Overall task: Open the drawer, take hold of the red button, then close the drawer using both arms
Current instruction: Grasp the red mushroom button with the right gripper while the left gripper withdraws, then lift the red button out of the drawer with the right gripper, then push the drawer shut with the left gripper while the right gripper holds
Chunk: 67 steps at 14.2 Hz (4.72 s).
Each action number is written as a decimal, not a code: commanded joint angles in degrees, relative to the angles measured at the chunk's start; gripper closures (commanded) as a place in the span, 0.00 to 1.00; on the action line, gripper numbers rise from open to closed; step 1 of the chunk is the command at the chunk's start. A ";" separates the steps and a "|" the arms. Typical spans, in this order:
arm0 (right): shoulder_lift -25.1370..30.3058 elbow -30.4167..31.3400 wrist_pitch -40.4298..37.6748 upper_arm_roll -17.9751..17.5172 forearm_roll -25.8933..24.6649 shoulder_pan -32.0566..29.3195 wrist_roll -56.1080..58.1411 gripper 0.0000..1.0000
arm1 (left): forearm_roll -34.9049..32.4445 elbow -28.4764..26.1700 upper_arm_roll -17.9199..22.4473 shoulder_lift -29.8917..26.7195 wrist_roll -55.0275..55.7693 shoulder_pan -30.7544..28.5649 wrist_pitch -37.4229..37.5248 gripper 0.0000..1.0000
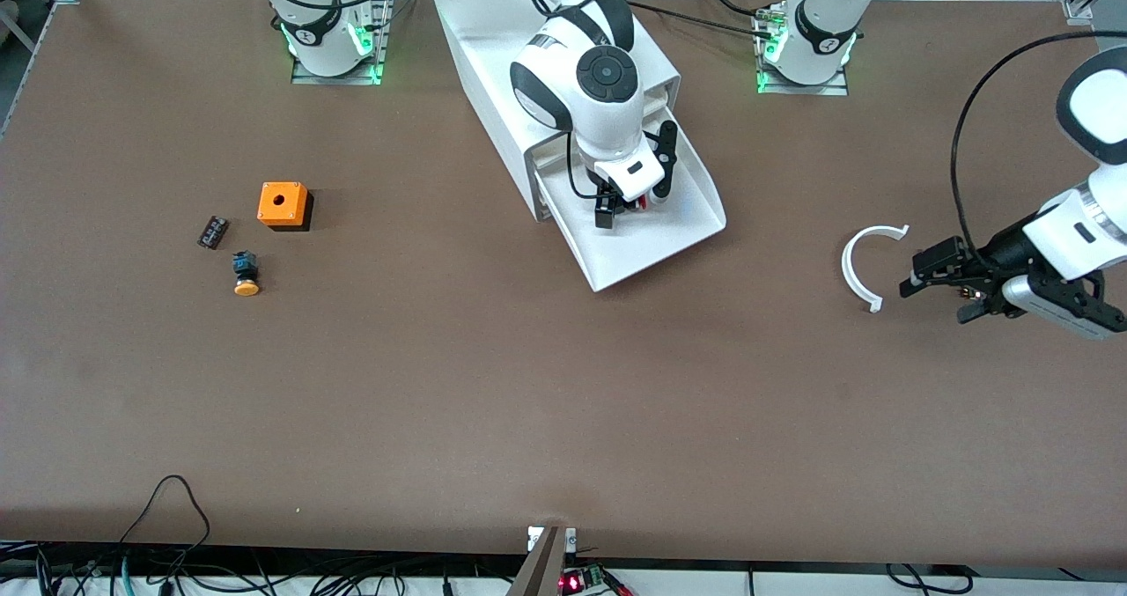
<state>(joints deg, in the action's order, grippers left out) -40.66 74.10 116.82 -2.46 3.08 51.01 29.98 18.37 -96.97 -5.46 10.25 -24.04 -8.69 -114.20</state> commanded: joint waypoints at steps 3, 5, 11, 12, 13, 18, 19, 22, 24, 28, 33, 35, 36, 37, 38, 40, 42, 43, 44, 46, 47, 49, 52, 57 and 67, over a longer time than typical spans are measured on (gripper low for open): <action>-1.53 -1.94 0.96 0.35 -0.71 0.85 0.69 0.21 | -12.46 7.14 -0.86 -1.02 13.99 0.95 12.58 0.00; -1.79 -1.94 0.96 0.35 -0.80 0.94 0.78 0.32 | -14.31 7.14 -0.95 -1.81 20.14 2.01 13.47 0.00; -1.53 -2.03 1.05 0.09 -2.82 1.02 0.86 0.60 | -19.06 12.07 0.01 -2.43 25.09 2.19 24.02 0.00; -1.44 -2.03 1.05 0.09 -2.73 1.11 0.69 0.61 | -20.81 11.80 -0.07 -2.52 25.09 2.28 23.50 0.00; -1.44 -2.38 1.05 0.00 -2.82 1.11 0.52 0.64 | -22.13 11.71 -0.42 -2.61 25.18 2.62 23.32 0.00; -1.00 -6.24 0.34 -1.84 -3.35 -0.38 -2.38 0.69 | -21.44 11.71 -0.34 -2.52 25.62 2.89 23.41 0.00; -0.91 -7.30 0.26 -1.93 -3.35 -0.82 -2.56 0.71 | -21.35 11.71 -0.34 -2.52 25.71 2.98 23.32 0.00; 1.45 -7.57 -0.01 -2.11 -3.26 -2.22 -5.37 0.74 | -21.18 11.54 -0.43 -2.61 25.71 2.98 22.27 0.00; 3.03 -7.57 -0.97 -2.02 -3.26 -3.80 -8.70 0.75 | -21.18 11.54 -0.43 -2.43 25.88 3.15 22.09 0.00; 5.93 -6.26 -0.89 -2.02 -1.95 -10.99 -14.85 0.75 | -19.08 11.19 -0.43 -1.29 27.80 3.59 20.26 0.00; 10.94 0.50 -0.27 -1.84 -1.68 -18.39 -19.51 0.74 | -18.37 2.94 -1.13 -0.33 40.44 8.42 10.59 0.00; 14.10 5.59 -0.19 -1.84 -1.15 -20.85 -27.39 0.74 | -18.80 0.04 -3.23 0.12 45.55 9.31 6.30 0.00; 15.51 7.61 -0.97 -1.84 -1.41 -21.82 -31.61 0.74 | -19.07 -1.46 -4.02 0.38 48.01 9.31 4.18 0.00; 16.91 10.51 -1.41 -1.76 -1.68 -22.61 -33.57 0.74 | -19.07 -3.21 -4.55 0.82 50.21 9.31 1.90 0.00; 18.41 13.58 -1.85 -1.67 -1.85 -23.84 -34.20 0.74 | -19.07 -5.49 -5.25 1.17 52.32 9.57 -1.43 0.00; 20.52 18.43 -1.94 -1.67 -1.94 -28.83 -34.20 0.74 | -18.98 -9.54 -5.96 2.48 56.45 10.79 -8.29 0.00; 20.97 21.07 -3.25 -1.67 -1.94 -32.88 -34.29 0.74 | -18.98 -11.66 -6.92 4.32 61.89 12.20 -12.43 0.00; 21.06 22.47 -3.87 -1.58 -1.94 -34.47 -34.46 0.74 | -18.98 -11.75 -7.71 5.81 64.18 12.99 -13.67 0.00; 21.15 24.05 -4.40 -1.58 -2.12 -35.88 -35.60 0.74 | -18.98 -12.02 -7.81 7.05 67.34 13.96 -14.81 0.00; 21.15 27.39 -4.23 -1.67 -3.78 -38.95 -37.10 0.74 | -18.98 -14.38 -8.07 7.50 72.36 16.06 -18.23 0.00; 21.06 29.06 -3.71 -1.67 -4.14 -40.01 -37.19 0.74 | -18.72 -15.61 -8.60 7.50 74.20 17.29 -19.73 0.00; 20.45 32.14 -0.56 -1.67 -4.23 -42.03 -37.10 0.73 | -18.80 -18.33 -9.30 7.41 78.60 18.71 -22.63 0.00; 20.18 38.47 7.79 -1.67 -5.98 -43.71 -36.75 0.72 | -18.72 -20.80 -10.36 7.50 79.06 18.89 -24.49 0.00; 20.62 46.38 19.91 -1.67 -6.34 -46.08 -36.31 0.72 | -18.37 -23.96 -12.46 7.06 81.68 19.06 -26.51 0.00; 20.89 55.00 33.29 -1.58 -13.98 -49.60 -36.14 0.69 | -17.58 -28.54 -26.61 4.34 82.31 19.06 -22.39 0.00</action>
<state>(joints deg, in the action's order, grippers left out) -20.30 125.80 146.01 -2.98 -8.91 3.19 -5.46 -0.80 -123.37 -29.29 17.72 58.23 10.60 -138.86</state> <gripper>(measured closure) 0.665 0.000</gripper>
